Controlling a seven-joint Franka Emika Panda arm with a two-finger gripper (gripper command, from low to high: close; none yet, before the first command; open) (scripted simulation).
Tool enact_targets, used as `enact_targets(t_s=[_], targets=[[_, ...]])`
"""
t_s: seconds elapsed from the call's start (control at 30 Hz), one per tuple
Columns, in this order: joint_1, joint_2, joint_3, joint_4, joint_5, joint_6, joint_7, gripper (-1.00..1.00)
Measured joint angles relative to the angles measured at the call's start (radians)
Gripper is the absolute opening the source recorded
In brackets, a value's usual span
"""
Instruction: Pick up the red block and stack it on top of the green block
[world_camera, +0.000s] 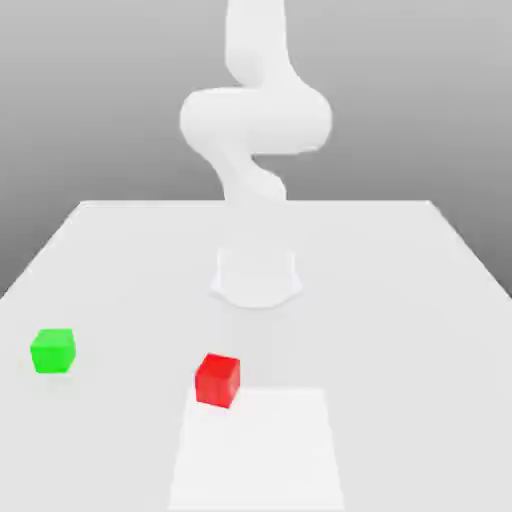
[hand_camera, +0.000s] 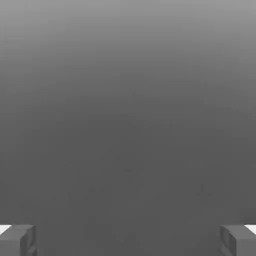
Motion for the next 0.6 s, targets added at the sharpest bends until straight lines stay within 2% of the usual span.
enact_targets(t_s=[0.47, 0.6], targets=[[-0.097, 0.404, -0.021, -0.477, -0.015, 0.343, 0.097, 0.00], [-0.122, 0.623, -0.031, -0.588, -0.009, 0.516, 0.116, 0.00]])
